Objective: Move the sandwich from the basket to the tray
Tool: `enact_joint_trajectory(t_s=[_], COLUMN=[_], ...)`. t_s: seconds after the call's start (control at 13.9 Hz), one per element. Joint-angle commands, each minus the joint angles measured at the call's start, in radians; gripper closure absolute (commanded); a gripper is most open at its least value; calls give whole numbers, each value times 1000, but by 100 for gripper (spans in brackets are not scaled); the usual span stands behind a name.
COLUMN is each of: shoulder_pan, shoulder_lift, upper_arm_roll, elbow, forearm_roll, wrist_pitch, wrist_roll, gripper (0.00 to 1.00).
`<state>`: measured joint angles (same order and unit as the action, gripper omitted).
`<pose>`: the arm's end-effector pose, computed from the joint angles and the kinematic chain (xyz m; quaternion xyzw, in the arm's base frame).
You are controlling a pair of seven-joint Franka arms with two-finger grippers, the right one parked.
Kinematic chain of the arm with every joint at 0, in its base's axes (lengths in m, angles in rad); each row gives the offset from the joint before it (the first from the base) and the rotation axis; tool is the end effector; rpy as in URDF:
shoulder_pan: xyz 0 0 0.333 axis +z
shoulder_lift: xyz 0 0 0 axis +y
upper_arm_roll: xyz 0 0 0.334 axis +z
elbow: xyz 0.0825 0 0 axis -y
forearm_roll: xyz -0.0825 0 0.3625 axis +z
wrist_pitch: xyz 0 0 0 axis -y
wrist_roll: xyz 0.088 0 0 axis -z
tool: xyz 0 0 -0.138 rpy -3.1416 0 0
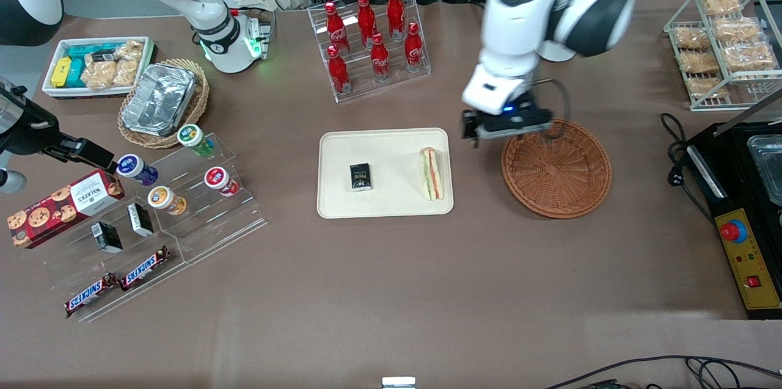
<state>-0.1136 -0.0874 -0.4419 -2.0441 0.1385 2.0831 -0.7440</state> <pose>0.4501 -0.2725 0.4837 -0.9930 -0.0631 -0.0952 0.0291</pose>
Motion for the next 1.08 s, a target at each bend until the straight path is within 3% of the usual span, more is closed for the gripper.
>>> enact_joint_trajectory(t_s=[0.0, 0.14, 0.58, 0.86, 1.01], shoulder_pan=[109, 188, 262, 145, 143], shoulder_lift=[-80, -104, -141, -198, -225], upper_arm_roll=[-11, -12, -4, 242, 304], elbow=[-1, -7, -13, -19, -19], forearm_roll=[-74, -108, -114, -164, -215], wrist_pitch=[-109, -138, -147, -205, -250], wrist_roll=[182, 294, 394, 612, 757], gripper=[0, 0, 0, 0, 0])
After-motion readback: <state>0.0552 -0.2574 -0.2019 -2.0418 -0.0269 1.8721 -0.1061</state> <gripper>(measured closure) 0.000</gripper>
